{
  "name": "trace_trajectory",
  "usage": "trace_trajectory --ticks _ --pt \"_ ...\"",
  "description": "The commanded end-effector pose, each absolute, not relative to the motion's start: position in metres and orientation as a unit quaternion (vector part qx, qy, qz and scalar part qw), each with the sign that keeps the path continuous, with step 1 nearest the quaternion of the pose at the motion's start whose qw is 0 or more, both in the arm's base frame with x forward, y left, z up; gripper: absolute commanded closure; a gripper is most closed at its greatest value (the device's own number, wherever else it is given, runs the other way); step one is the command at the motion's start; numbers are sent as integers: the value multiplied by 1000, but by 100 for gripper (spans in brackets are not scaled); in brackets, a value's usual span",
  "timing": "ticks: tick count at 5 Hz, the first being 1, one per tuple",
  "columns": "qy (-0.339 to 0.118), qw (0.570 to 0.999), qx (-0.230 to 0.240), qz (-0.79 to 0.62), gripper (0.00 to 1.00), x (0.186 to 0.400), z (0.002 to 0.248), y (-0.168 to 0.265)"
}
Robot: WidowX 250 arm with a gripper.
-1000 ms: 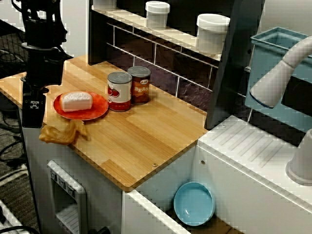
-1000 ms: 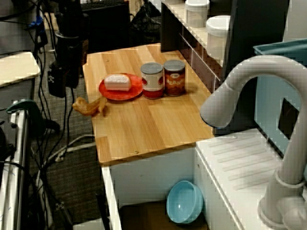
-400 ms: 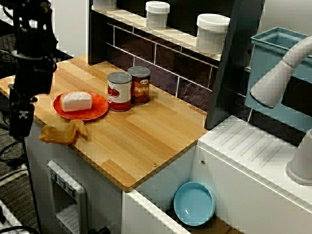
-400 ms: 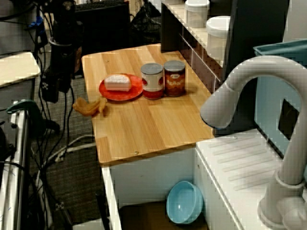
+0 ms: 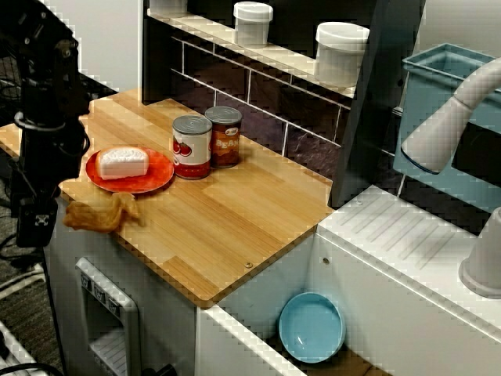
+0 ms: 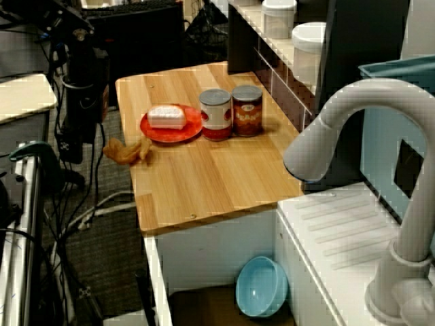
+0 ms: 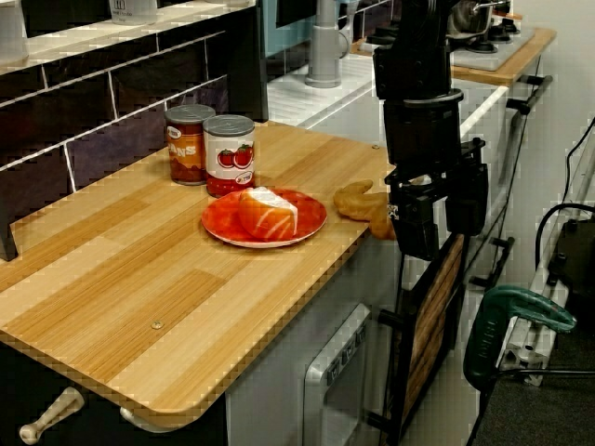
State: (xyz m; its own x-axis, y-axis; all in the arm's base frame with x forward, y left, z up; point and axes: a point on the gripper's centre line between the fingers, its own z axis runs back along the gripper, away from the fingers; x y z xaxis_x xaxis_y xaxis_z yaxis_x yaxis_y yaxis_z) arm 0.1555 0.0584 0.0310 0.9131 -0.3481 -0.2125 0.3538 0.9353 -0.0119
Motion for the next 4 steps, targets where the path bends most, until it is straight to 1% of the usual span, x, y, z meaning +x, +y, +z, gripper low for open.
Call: trace_trajectory --ticks 1,2,3,4 --pt "89 983 29 -156 0 155 26 55" --pt "91 984 30 -151 0 156 23 54" --pt "92 985 26 -144 81 159 19 55" --pt "88 988 11 -130 100 166 18 56"
